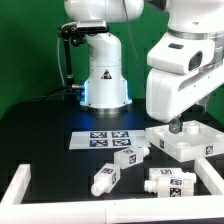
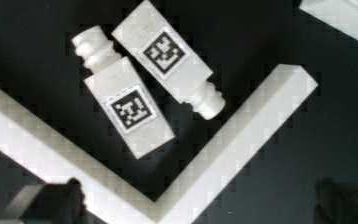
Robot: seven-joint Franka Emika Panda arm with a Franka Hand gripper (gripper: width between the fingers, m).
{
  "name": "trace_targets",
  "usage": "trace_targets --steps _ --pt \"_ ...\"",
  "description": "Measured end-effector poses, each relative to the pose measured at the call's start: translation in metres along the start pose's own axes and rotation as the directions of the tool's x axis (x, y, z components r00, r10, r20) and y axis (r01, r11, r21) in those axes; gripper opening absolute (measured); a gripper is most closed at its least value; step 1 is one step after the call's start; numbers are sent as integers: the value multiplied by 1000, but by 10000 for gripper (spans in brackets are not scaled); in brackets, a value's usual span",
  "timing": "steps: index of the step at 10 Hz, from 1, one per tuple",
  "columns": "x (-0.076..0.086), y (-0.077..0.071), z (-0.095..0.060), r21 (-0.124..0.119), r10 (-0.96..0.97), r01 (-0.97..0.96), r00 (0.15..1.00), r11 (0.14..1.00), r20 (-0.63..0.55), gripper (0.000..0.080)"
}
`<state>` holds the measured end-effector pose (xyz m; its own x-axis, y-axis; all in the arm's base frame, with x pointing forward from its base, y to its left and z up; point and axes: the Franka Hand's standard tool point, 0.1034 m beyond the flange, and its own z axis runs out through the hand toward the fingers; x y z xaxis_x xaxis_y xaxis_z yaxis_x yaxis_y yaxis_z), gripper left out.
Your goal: Assemble one leg
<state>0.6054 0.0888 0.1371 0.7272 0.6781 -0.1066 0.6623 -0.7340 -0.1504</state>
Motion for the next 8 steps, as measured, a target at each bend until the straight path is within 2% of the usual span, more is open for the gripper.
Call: trace_targets --steps 5,6,7,8 --pt "0 0 0 0 -1 1 1000 1000 1 650" --pt "-3 4 1 -13 0 0 1000 1000 -13 650" --pt "-23 16 4 -37 41 -42 999 998 -33 650" --pt "-44 24 7 -47 87 -89 996 995 -31 650"
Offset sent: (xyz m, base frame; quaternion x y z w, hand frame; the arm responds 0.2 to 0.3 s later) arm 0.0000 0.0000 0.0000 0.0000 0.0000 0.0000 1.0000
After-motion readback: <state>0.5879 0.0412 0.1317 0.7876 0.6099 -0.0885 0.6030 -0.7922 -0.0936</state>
